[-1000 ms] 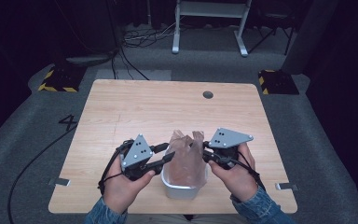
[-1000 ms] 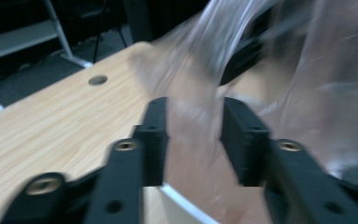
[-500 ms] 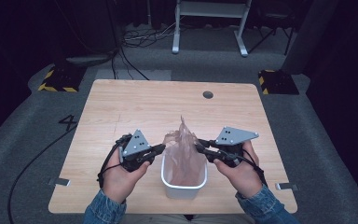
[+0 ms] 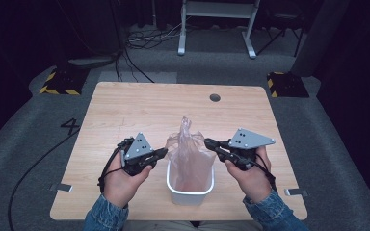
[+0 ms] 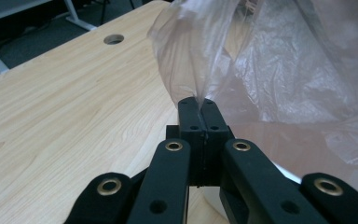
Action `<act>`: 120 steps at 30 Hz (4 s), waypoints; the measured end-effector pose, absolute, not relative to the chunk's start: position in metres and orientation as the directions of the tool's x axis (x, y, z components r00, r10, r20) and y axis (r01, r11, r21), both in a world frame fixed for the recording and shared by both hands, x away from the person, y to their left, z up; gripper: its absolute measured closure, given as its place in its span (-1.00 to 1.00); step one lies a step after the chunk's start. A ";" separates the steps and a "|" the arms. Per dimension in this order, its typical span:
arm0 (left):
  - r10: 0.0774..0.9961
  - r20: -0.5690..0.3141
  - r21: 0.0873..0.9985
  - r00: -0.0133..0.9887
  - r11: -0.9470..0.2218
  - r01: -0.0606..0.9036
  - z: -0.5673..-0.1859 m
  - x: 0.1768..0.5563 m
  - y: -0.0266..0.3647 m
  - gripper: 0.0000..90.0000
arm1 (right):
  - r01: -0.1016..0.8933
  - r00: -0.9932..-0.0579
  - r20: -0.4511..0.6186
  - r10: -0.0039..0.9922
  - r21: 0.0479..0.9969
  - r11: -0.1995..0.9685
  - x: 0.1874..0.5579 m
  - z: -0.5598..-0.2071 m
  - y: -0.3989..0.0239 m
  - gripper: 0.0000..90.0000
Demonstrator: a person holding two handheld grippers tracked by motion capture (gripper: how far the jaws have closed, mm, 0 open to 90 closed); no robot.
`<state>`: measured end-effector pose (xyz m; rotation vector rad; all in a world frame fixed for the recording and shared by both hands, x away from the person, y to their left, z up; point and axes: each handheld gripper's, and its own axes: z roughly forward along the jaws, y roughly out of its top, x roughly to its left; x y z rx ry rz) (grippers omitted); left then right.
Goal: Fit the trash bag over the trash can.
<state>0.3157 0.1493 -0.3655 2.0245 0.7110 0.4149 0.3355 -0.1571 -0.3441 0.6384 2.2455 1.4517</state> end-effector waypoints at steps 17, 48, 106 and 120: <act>0.629 -0.040 0.799 0.777 -0.446 0.403 -0.390 0.331 0.154 1.00 | 0.308 -0.804 -0.006 0.594 0.851 0.425 0.355 -0.382 -0.165 0.93; 0.684 -0.071 0.882 0.726 -0.297 0.366 -0.388 0.311 0.180 0.27 | 0.270 -0.747 -0.025 0.665 0.902 0.337 0.348 -0.392 -0.186 0.13; 0.545 0.027 0.906 0.838 -0.367 0.210 -0.377 0.276 0.159 1.00 | 0.250 -0.887 0.047 0.459 0.885 0.393 0.319 -0.354 -0.167 1.00; 0.524 -0.006 0.912 0.852 -0.346 0.219 -0.385 0.262 0.167 0.84 | 0.165 -0.919 -0.005 0.395 0.904 0.395 0.280 -0.350 -0.186 1.00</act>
